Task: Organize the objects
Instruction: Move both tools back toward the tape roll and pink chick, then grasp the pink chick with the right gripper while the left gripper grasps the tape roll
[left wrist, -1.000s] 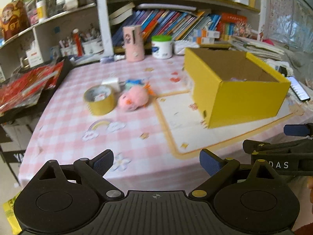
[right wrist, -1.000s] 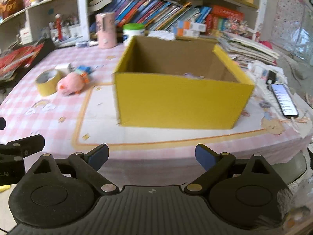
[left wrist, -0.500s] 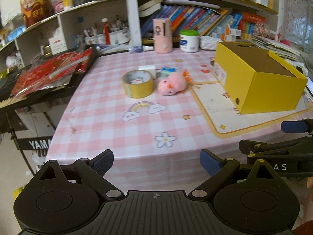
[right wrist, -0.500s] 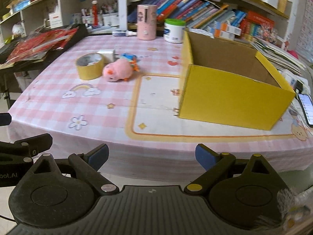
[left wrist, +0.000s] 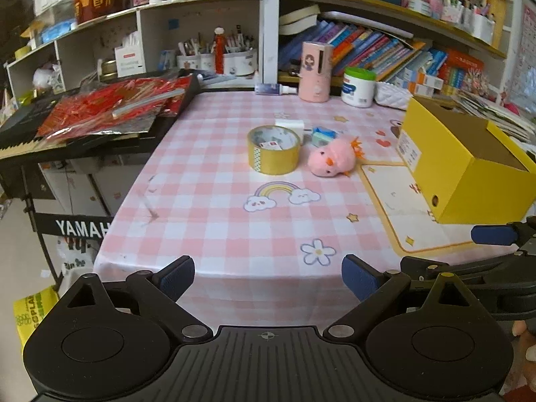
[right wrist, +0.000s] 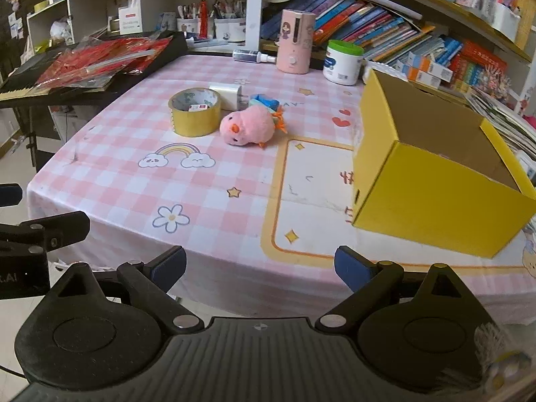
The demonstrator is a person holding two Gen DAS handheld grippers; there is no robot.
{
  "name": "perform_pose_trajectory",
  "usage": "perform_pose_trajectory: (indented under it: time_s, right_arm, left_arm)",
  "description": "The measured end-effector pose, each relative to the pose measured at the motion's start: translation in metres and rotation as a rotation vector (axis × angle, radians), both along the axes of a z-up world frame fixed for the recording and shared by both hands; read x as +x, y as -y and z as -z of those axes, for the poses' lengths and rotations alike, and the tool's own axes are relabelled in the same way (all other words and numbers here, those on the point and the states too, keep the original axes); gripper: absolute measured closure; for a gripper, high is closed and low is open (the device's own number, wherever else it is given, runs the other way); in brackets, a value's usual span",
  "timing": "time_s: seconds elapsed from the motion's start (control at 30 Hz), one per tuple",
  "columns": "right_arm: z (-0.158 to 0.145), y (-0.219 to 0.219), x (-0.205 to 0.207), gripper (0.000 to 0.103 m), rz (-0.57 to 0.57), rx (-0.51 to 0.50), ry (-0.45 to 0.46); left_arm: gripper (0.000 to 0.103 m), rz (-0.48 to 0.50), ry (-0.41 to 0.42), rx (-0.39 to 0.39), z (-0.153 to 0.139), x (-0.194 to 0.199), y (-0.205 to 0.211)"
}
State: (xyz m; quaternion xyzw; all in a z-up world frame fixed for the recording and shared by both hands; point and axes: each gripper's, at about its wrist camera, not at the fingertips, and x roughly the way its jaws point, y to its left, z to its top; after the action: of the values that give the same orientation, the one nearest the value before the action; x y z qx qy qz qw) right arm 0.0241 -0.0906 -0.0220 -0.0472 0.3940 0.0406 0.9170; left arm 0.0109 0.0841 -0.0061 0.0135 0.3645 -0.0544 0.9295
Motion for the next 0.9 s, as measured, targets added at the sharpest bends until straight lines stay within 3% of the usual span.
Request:
perform_pose_trajectory:
  time_s: [0.4, 0.67, 0.9]
  right_arm:
    - [0.001, -0.001, 0.063, 0.007, -0.065, -0.001, -0.007]
    - [-0.002, 0.006, 0.114, 0.008, -0.076, 0.02, 0.026]
    - [-0.001, 0.014, 0.151, 0.011, -0.069, 0.059, 0.033]
  left_arm:
    - [0.007, -0.053, -0.011, 0.003, 0.005, 0.052, 0.002]
    - [0.007, -0.06, 0.031, -0.015, 0.004, 0.092, 0.007]
    - [0.007, -0.092, 0.002, 0.002, 0.007, 0.121, 0.011]
